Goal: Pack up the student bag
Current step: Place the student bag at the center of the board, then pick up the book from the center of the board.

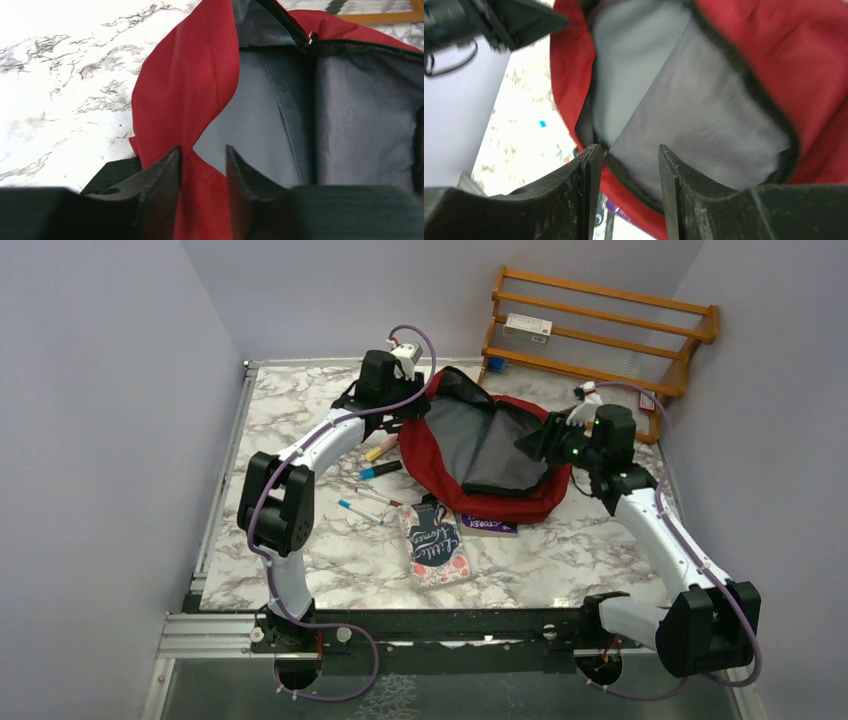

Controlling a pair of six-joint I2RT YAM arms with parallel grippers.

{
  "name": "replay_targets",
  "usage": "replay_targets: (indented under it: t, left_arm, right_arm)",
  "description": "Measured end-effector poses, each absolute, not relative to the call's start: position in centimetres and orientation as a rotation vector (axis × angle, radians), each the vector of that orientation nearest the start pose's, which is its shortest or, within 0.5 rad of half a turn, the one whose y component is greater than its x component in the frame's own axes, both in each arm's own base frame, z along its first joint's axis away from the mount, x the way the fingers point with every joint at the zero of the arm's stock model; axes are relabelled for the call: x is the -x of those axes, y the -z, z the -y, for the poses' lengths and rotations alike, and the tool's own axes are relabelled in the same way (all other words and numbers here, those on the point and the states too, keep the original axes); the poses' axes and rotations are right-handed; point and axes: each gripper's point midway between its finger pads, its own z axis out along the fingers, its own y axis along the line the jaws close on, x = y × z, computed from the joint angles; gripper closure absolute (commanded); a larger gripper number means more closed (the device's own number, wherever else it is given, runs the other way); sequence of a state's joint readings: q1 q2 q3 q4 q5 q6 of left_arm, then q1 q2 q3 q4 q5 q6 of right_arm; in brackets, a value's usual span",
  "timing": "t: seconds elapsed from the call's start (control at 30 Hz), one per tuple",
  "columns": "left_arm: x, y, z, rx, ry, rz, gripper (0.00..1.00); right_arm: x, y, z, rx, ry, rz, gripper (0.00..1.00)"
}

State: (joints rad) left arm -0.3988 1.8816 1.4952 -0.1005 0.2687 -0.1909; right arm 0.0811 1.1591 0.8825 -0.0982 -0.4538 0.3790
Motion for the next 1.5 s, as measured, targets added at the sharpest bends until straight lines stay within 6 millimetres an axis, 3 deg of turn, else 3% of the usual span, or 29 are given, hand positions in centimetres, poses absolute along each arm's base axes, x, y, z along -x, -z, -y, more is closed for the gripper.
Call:
replay_targets:
  t: [0.13, 0.27, 0.4, 0.53, 0.8, 0.93, 1.07, 1.17, 1.33, 1.5]
  left_arm:
    - [-48.2, -17.7, 25.7, -0.369, 0.627, -2.075, 0.25]
    - [-48.5, -17.3, 24.9, -0.339, 0.590, -2.087, 0.02]
    - [-48.6, -16.2, 23.2, -0.285, 0.513, -2.120, 0.01]
    - [-47.1, -15.0, 20.0, -0.210, 0.419, -2.170, 0.01]
    - [-44.2, -17.9, 15.5, 0.005, 0.419, -2.088, 0.01]
    - [-43.0, -18.1, 13.9, 0.139, 0.467, -2.076, 0.01]
    - [-42.0, -16.6, 13.5, 0.222, 0.531, -2.135, 0.01]
    - [-40.3, -15.0, 13.7, 0.250, 0.584, -2.208, 0.01]
    - [-35.4, -12.9, 14.4, 0.247, 0.687, -2.280, 0.01]
    - [-31.4, -12.5, 16.0, 0.211, 0.770, -2.313, 0.01]
  right_arm:
    - [-33.2, -19.3, -14.8, 0.044, -0.788, -2.068, 0.51]
    - [-33.1, -16.3, -14.6, -0.009, -0.756, -2.126, 0.51]
    - [-33.6, -14.6, -13.9, -0.064, -0.706, -2.159, 0.51]
    - [-33.8, -14.8, -13.1, -0.133, -0.663, -2.146, 0.50]
    - [-32.2, -16.1, -11.6, -0.285, -0.626, -2.132, 0.46]
    - [-30.5, -17.0, -11.9, -0.291, -0.671, -2.129, 0.40]
    - [-29.0, -18.0, -12.7, -0.242, -0.740, -2.130, 0.28]
    - [-28.0, -18.2, -12.7, -0.234, -0.751, -2.143, 0.24]
    - [-26.8, -17.7, -13.0, -0.203, -0.770, -2.184, 0.25]
    - [-24.7, -16.0, -14.4, -0.127, -0.874, -2.245, 0.23]
